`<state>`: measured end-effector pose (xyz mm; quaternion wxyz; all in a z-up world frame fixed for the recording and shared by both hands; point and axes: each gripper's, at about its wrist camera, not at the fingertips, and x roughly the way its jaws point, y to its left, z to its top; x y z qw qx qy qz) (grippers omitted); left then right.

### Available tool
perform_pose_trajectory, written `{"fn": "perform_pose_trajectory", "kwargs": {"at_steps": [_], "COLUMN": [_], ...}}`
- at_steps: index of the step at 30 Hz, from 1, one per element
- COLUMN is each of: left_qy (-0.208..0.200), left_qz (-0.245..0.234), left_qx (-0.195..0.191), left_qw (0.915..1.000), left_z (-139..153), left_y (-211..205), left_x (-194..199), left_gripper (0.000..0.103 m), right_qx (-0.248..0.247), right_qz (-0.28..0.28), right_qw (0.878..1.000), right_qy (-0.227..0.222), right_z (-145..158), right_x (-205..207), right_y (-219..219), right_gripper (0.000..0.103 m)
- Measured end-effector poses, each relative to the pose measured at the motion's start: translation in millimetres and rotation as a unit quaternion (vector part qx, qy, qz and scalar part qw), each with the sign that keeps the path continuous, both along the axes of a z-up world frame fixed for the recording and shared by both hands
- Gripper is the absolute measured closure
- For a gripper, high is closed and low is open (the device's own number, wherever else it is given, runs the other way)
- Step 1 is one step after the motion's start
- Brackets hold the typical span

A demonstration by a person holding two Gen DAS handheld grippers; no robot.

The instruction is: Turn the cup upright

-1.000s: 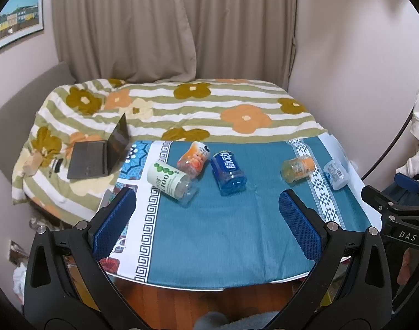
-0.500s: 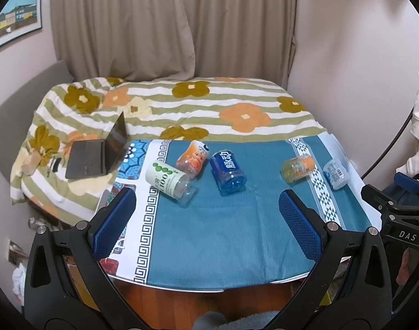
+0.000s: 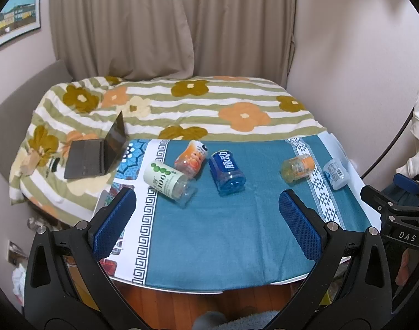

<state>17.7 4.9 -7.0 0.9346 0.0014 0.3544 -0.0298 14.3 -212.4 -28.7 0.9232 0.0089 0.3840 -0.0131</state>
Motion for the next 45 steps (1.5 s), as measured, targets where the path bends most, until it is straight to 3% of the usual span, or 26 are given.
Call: {"fn": "perform_pose_trajectory", "kwargs": {"at_steps": [32,45], "left_qy": [0.000,0.011], "left_qz": [-0.003,-0.053], "left_qx": [0.002,-0.006], "left_qw": [1.0000,0.9985], "left_z": [0,-7], "left_y": [-2,20], "left_x": [7,32], "left_gripper": [0.000,0.000], "right_qx": [0.001,-0.003], "right_qz": [-0.001,-0.030], "right_qw": [1.000,1.000], "right_qy": [-0.001,-0.009], "right_z": [0,-4], "right_x": [2,8], "right_y": [2,14], "right_gripper": [0.000,0.000]}}
